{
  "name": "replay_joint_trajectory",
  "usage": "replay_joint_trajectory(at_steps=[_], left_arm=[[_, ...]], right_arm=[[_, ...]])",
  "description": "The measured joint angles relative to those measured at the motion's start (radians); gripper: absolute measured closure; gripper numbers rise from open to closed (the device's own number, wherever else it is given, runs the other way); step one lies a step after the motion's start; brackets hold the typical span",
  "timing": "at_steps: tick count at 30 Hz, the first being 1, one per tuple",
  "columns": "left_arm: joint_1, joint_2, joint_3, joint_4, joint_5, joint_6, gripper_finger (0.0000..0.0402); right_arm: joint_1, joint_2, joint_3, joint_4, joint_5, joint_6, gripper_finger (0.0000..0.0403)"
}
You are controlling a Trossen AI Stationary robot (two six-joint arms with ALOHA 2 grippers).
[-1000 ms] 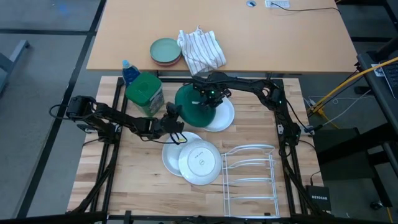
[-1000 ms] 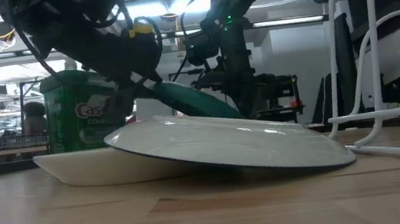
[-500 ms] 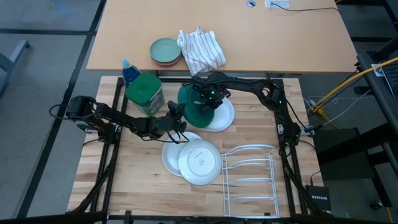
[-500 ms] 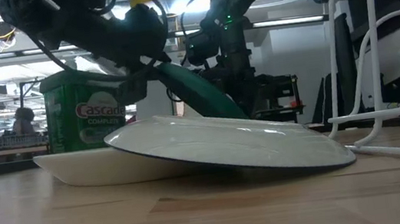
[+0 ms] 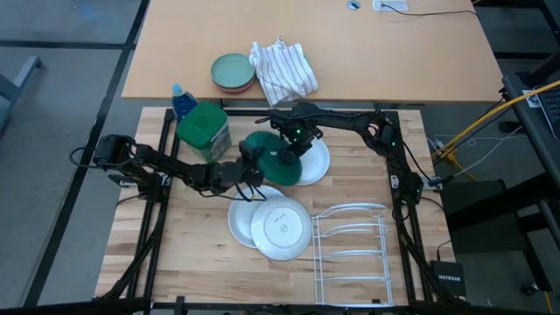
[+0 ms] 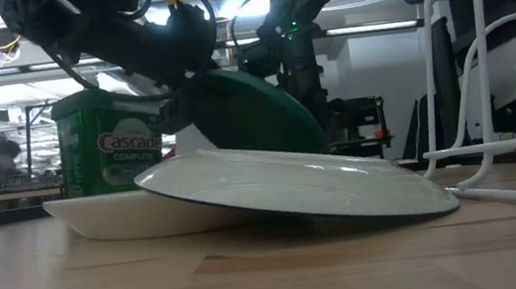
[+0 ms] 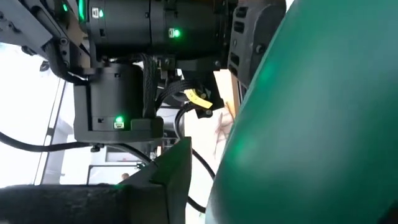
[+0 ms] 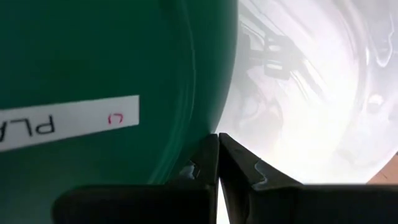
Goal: Sort dishes
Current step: Put the green plate on the dish rack
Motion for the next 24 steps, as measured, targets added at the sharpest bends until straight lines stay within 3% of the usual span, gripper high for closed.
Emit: replay_joint_trajectory(at_steps=[8,16,24], left_arm=[[-0.002,0.000,0.000,-0.011,-0.008,0.008,0.0369],[-0.002,0.000,0.000,0.003,-0.043,-0.010,0.0367],[-0.002,0.000,0.000,0.029,-0.140,-0.009,0.0371]], right_arm=[[-0.001,-0.002,0.000,-0.013,0.008,0.000,0.0391],[-0.002,-0.042,0.015,0.006,0.089,0.001,0.0391],[-0.002,-0.100,0.165,0.001,0.113,-0.002,0.0391]])
